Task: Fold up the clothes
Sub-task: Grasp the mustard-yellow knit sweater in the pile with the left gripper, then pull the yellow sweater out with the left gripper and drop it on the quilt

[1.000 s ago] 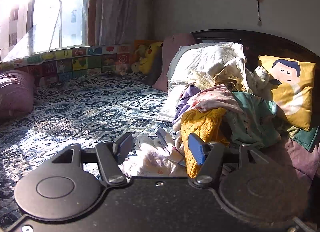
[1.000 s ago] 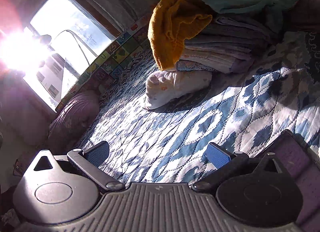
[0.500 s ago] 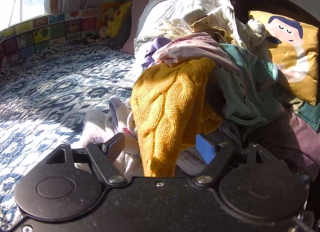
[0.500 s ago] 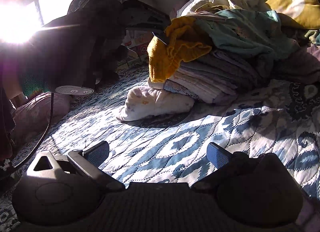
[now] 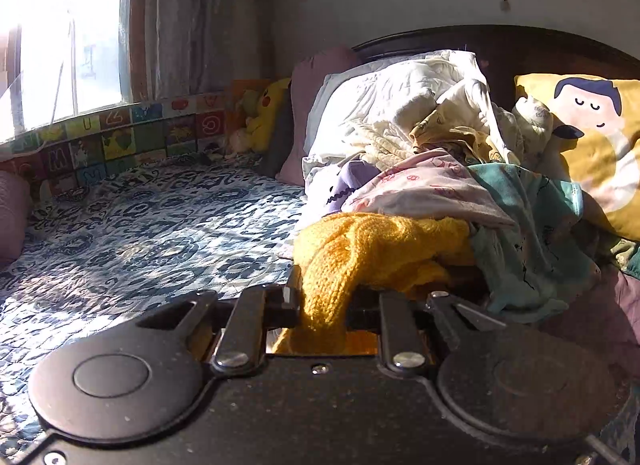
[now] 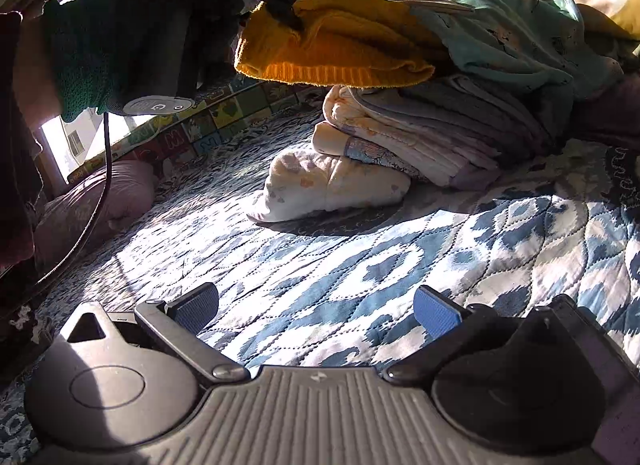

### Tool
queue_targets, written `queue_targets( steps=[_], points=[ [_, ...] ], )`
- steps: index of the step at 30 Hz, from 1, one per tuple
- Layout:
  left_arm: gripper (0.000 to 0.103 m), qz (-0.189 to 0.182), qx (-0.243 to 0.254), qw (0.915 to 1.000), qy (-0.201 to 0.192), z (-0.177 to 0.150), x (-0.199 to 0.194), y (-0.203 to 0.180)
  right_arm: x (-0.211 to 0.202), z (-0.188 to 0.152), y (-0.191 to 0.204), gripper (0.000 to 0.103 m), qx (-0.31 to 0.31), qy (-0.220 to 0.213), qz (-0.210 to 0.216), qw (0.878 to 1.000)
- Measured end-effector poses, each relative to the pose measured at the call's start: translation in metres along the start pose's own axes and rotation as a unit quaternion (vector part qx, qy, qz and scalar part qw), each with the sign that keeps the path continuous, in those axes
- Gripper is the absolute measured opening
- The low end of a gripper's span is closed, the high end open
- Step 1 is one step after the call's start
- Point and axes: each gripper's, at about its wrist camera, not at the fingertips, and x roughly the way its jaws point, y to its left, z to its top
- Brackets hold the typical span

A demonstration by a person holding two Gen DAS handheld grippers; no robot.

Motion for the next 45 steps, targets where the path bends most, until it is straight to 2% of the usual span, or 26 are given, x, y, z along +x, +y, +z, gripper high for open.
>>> queue_targets(
  steps=[3,9,14,21,23,27,32,34,37,39,42,44,45],
  points=[
    [0.017,0.018,0.018,0.999,-0.035,0.026,-0.028,0.004,-0.002,-0.003,0.005,0.103,-0.007,0.001,0.002,1.0],
    [0.017,0.061,0.008,0.9942,-0.088,0.066,-0.087,0.038,-0.007,-0.008,0.02,0.103,-0.028,0.001,0.025,0.999],
    [0.017,0.094,0.025,0.9922,-0.078,0.06,-0.132,0.073,-0.01,-0.012,0.032,0.103,-0.042,0.005,0.047,0.998],
    [0.017,0.126,0.045,0.991,0.001,0.0,-0.175,0.112,-0.003,-0.018,0.04,0.103,-0.044,0.042,0.081,0.995],
    [0.017,0.134,0.036,0.99,0.022,-0.021,-0.187,0.123,0.003,-0.022,0.039,0.103,-0.036,0.063,0.088,0.993],
    [0.017,0.156,0.011,0.9859,0.059,-0.066,-0.223,0.144,0.005,-0.028,0.045,0.103,-0.041,0.076,0.099,0.991],
    [0.018,0.181,-0.035,0.9791,0.086,-0.115,-0.28,0.169,0.007,-0.035,0.055,0.103,-0.049,0.087,0.113,0.989],
    [0.018,0.197,-0.069,0.9733,0.096,-0.137,-0.304,0.182,0.007,-0.037,0.058,0.103,-0.051,0.088,0.114,0.988],
    [0.018,0.232,-0.121,0.9581,0.117,-0.174,-0.329,0.202,0.008,-0.04,0.062,0.103,-0.058,0.087,0.117,0.988],
    [0.019,0.256,-0.166,0.9409,0.147,-0.205,-0.342,0.217,0.012,-0.04,0.062,0.103,-0.059,0.092,0.124,0.986],
    [0.024,0.273,-0.207,0.922,0.181,-0.236,-0.354,0.224,0.017,-0.045,0.064,0.103,-0.063,0.106,0.125,0.984],
    [0.041,0.283,-0.234,0.908,0.202,-0.256,-0.362,0.229,0.021,-0.048,0.065,0.103,-0.063,0.114,0.128,0.983],
    [0.051,0.284,-0.247,0.9051,0.197,-0.259,-0.37,0.229,0.023,-0.049,0.066,0.103,-0.063,0.117,0.13,0.983]
  ],
)
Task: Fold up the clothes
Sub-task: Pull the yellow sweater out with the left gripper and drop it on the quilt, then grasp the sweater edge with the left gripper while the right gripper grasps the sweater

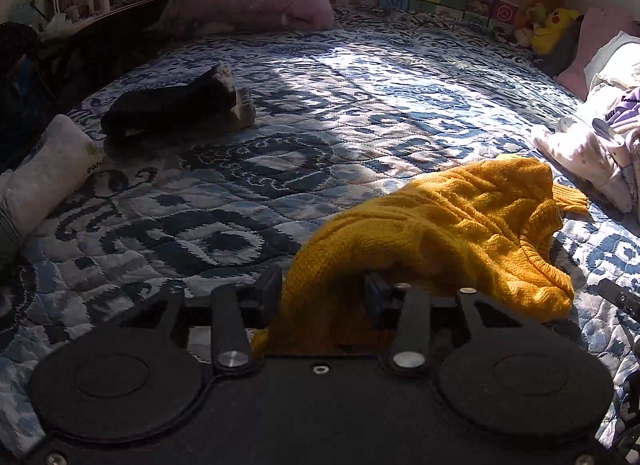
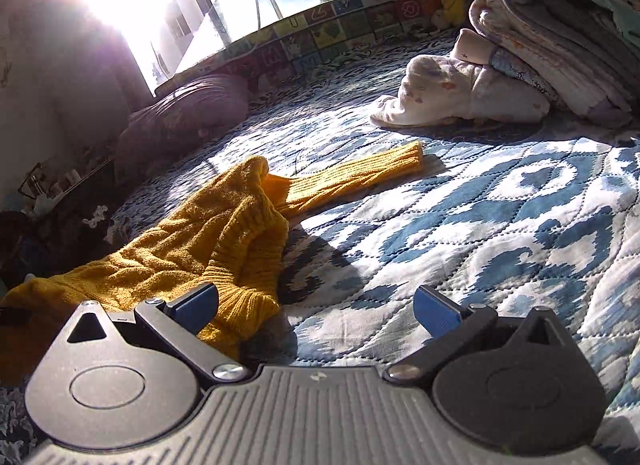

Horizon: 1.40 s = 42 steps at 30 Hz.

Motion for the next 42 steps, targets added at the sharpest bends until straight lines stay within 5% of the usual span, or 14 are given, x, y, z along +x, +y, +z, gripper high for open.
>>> queue_targets(
  steps=[8,17,22,30,39,42],
  points=[
    [0.071,-0.034,-0.054,0.9975,-0.031,-0.013,-0.036,0.012,0.012,-0.006,0.004,0.103,-0.009,0.025,0.019,0.999],
    [0.074,-0.113,-0.088,0.9897,-0.003,-0.028,-0.016,-0.004,0.008,-0.005,-0.004,0.103,0.014,0.024,0.035,0.999],
    [0.078,-0.135,-0.126,0.9828,0.005,-0.049,-0.011,0.005,-0.001,-0.001,-0.005,0.103,0.025,0.06,0.014,0.998],
    [0.079,-0.167,-0.234,0.9576,0.001,-0.075,-0.001,0.049,-0.012,0.0,0.01,0.102,0.063,0.06,0.028,0.996],
    [0.079,-0.213,-0.35,0.9114,-0.036,-0.09,0.016,0.106,0.038,0.002,0.032,0.101,0.072,0.112,0.027,0.991],
    [0.079,-0.232,-0.354,0.9046,-0.046,-0.091,0.016,0.112,0.052,0.011,0.04,0.084,0.071,0.124,0.031,0.989]
  ],
)
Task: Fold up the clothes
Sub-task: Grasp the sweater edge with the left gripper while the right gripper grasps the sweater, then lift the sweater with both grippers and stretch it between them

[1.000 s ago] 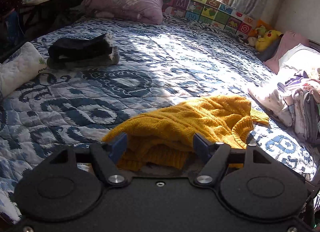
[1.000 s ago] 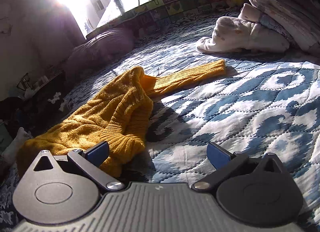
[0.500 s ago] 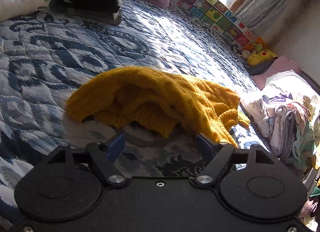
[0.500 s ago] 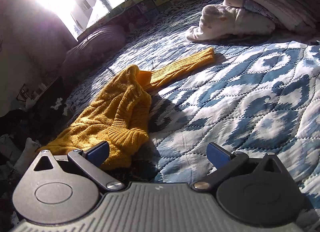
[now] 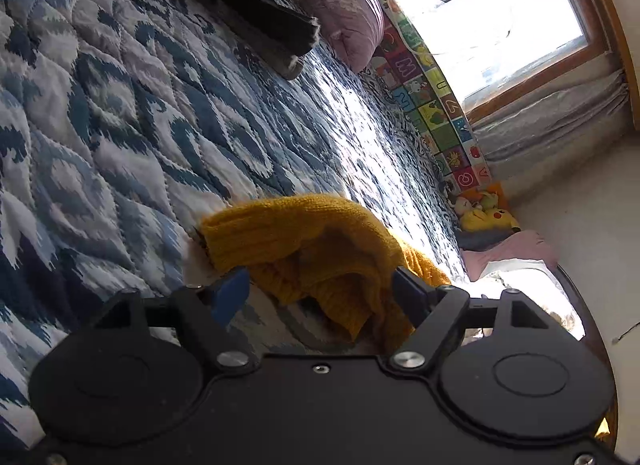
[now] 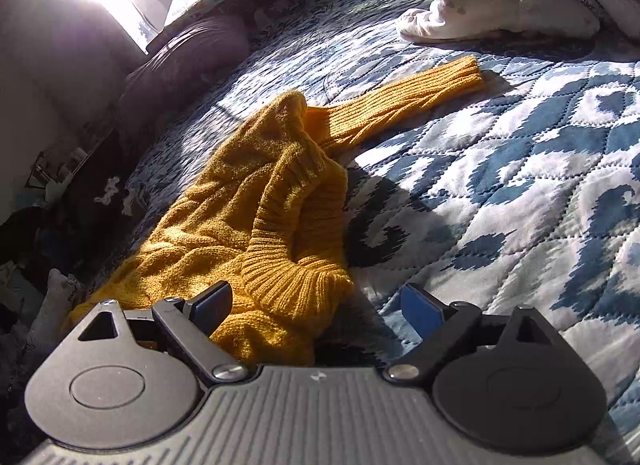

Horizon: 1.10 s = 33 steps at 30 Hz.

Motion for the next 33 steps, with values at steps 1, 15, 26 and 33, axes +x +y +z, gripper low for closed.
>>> queue_targets(
  steps=[1,15,26,33],
  points=[
    [0.079,-0.008,0.004,1.0,0.0,0.0,0.0,-0.001,0.004,0.001,0.001,0.069,0.007,0.006,0.002,1.0],
    [0.079,0.084,0.279,0.9566,-0.018,0.008,0.033,-0.033,0.015,-0.002,-0.001,0.04,0.12,0.011,0.017,0.993],
    [0.015,-0.003,0.232,0.9684,0.092,-0.025,0.047,-0.037,-0.016,0.053,0.028,0.03,0.083,-0.049,0.061,0.994],
    [0.015,-0.149,0.237,0.9402,0.195,-0.095,0.055,-0.098,-0.048,0.101,0.08,0.026,-0.008,-0.077,0.09,0.993]
  ],
)
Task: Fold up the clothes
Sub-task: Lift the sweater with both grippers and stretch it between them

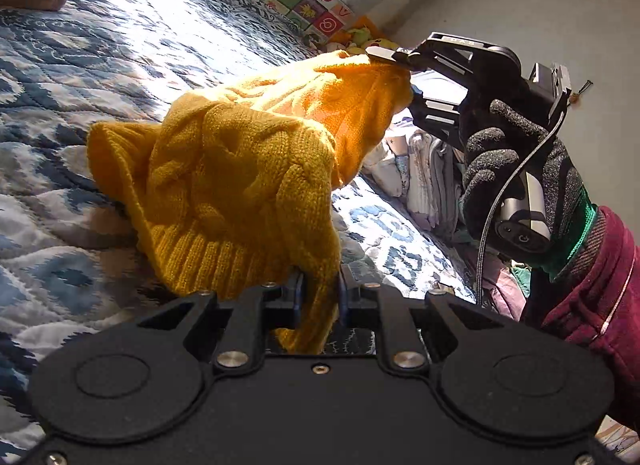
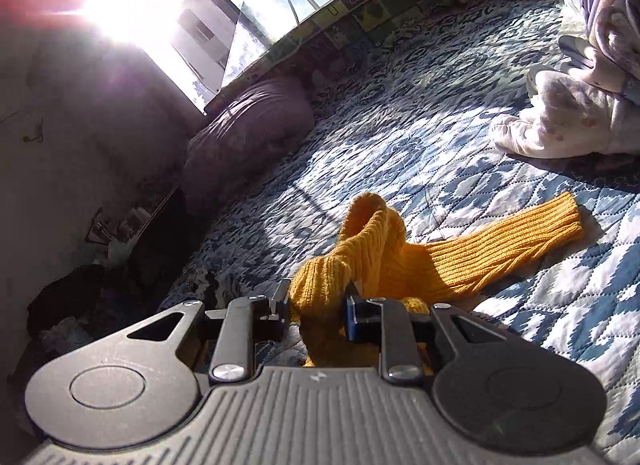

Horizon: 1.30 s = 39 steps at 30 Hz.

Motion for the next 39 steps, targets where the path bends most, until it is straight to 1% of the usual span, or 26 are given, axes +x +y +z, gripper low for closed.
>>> queue_targets(
  steps=[1,3,4,5,6,7,8,9,10,11,12,14,15,16,17,19,20,21,22,24,25,30,32,33,36,39],
  points=[
    [0.015,-0.017,0.009,0.9998,0.009,-0.002,0.002,-0.006,-0.001,0.003,0.009,0.026,-0.015,0.001,0.004,1.0],
    [0.018,-0.04,0.045,0.9978,0.026,-0.001,0.0,-0.021,-0.003,0.007,0.027,0.026,-0.045,0.009,0.019,0.999],
    [0.026,-0.042,0.044,0.998,0.019,0.001,-0.005,-0.02,-0.003,0.007,0.036,0.025,-0.062,0.014,0.025,0.998],
    [0.035,-0.045,0.028,0.9986,0.0,0.007,-0.017,-0.014,-0.003,0.007,0.045,0.025,-0.08,0.019,0.031,0.996],
    [0.048,-0.046,0.008,0.9986,-0.025,0.013,-0.032,-0.005,-0.003,0.003,0.052,0.025,-0.096,0.026,0.04,0.994],
    [0.052,-0.041,-0.012,0.9978,-0.052,0.019,-0.046,0.006,-0.002,-0.001,0.06,0.025,-0.112,0.032,0.049,0.992],
    [0.052,-0.036,-0.032,0.9962,-0.073,0.023,-0.057,0.016,-0.001,-0.005,0.067,0.025,-0.128,0.038,0.058,0.989],
    [0.053,-0.027,-0.07,0.9913,-0.108,0.03,-0.075,0.035,0.001,-0.015,0.079,0.025,-0.153,0.048,0.066,0.985],
    [0.053,-0.02,-0.106,0.9849,-0.135,0.033,-0.086,0.049,0.004,-0.025,0.088,0.025,-0.171,0.059,0.072,0.981],
    [0.054,-0.012,-0.142,0.9764,-0.162,0.035,-0.098,0.064,0.007,-0.036,0.096,0.025,-0.187,0.071,0.08,0.977],
    [0.055,-0.011,-0.181,0.966,-0.184,0.037,-0.107,0.078,0.009,-0.05,0.104,0.025,-0.204,0.084,0.088,0.971],
    [0.059,-0.009,-0.224,0.9523,-0.207,0.036,-0.119,0.096,0.014,-0.079,0.122,0.025,-0.246,0.109,0.098,0.958],
    [0.06,-0.002,-0.236,0.9477,-0.215,0.037,-0.127,0.102,0.017,-0.091,0.129,0.024,-0.266,0.117,0.098,0.952],
    [0.063,0.003,-0.238,0.9468,-0.217,0.037,-0.131,0.105,0.02,-0.107,0.138,0.024,-0.293,0.126,0.098,0.943],
    [0.065,0.006,-0.241,0.9461,-0.217,0.038,-0.132,0.107,0.021,-0.127,0.148,0.024,-0.323,0.137,0.1,0.931],
    [0.07,0.001,-0.252,0.9443,-0.211,0.039,-0.136,0.112,0.02,-0.154,0.161,0.024,-0.354,0.154,0.105,0.917],
    [0.07,-0.004,-0.256,0.9442,-0.207,0.038,-0.139,0.114,0.02,-0.167,0.166,0.023,-0.366,0.162,0.109,0.91],
    [0.071,-0.006,-0.258,0.9445,-0.203,0.037,-0.144,0.114,0.021,-0.175,0.168,0.023,-0.372,0.168,0.112,0.906],
    [0.072,-0.005,-0.255,0.9466,-0.197,0.037,-0.144,0.115,0.021,-0.188,0.172,0.023,-0.382,0.176,0.116,0.9],
    [0.072,-0.004,-0.239,0.9549,-0.176,0.039,-0.144,0.115,0.018,-0.204,0.18,0.023,-0.403,0.183,0.123,0.888],
    [0.073,-0.002,-0.231,0.9575,-0.172,0.039,-0.146,0.116,0.016,-0.211,0.183,0.023,-0.414,0.185,0.127,0.882],
    [0.076,0.003,-0.17,0.9734,-0.153,0.04,-0.157,0.11,0.004,-0.247,0.198,0.023,-0.463,0.206,0.161,0.847],
    [0.076,0.017,-0.136,0.9799,-0.145,0.039,-0.163,0.104,-0.001,-0.262,0.204,0.023,-0.483,0.213,0.175,0.831],
    [0.076,0.025,-0.121,0.9823,-0.141,0.038,-0.165,0.102,-0.003,-0.269,0.206,0.023,-0.49,0.215,0.181,0.826],
    [0.078,0.039,-0.092,0.9864,-0.13,0.034,-0.174,0.099,-0.009,-0.284,0.213,0.023,-0.51,0.209,0.186,0.813],
    [0.079,0.048,-0.083,0.9876,-0.124,0.028,-0.181,0.1,-0.006,-0.286,0.218,0.023,-0.506,0.211,0.196,0.813]
  ],
)
